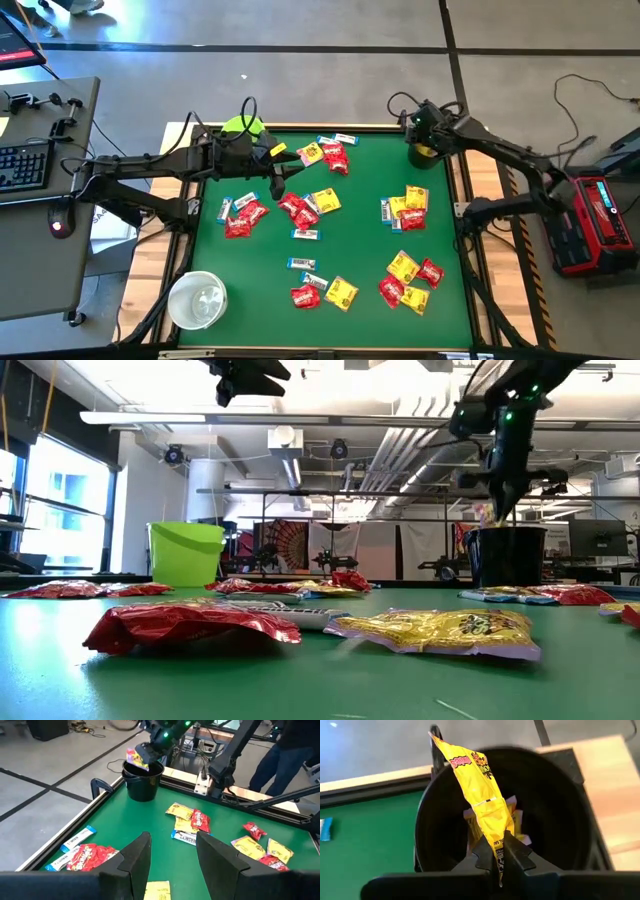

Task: Sort candy by brand, put in halloween buckets
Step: Put the yellow candy into the black bucket

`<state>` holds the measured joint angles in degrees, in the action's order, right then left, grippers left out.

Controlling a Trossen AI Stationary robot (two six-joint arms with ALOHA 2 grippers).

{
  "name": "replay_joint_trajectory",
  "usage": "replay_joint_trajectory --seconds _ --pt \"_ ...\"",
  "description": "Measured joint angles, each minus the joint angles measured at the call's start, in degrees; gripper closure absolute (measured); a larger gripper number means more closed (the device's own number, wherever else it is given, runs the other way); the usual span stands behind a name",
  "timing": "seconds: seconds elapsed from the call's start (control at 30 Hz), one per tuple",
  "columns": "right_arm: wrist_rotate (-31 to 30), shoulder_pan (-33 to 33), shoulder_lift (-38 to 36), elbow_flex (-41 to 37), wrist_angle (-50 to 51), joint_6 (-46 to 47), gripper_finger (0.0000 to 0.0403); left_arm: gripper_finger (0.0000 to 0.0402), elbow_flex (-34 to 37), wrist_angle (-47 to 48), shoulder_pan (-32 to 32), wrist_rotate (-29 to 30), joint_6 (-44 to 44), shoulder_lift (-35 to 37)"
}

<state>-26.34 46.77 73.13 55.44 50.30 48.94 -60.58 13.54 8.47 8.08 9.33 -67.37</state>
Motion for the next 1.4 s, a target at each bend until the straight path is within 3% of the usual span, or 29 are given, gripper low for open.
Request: replay_joint_trajectory --seconds 0.6,1.1,1.4 --pt "10.5 5.9 9.8 0.0 -1.2 12.7 0.0394 0.0251 -0.1 0.1 -0.4 0.0 0.5 0.0" --pt "14.3 7.6 9.7 0.0 -0.5 12.4 0.0274 0.0251 -0.1 0.0 -0.4 0.0 -0.3 0.0" --pt "15.3 6.8 2.7 0.0 -3.1 4.3 0.0251 0.0251 -0.1 0.0 -0.4 -0.8 -0.4 0.0"
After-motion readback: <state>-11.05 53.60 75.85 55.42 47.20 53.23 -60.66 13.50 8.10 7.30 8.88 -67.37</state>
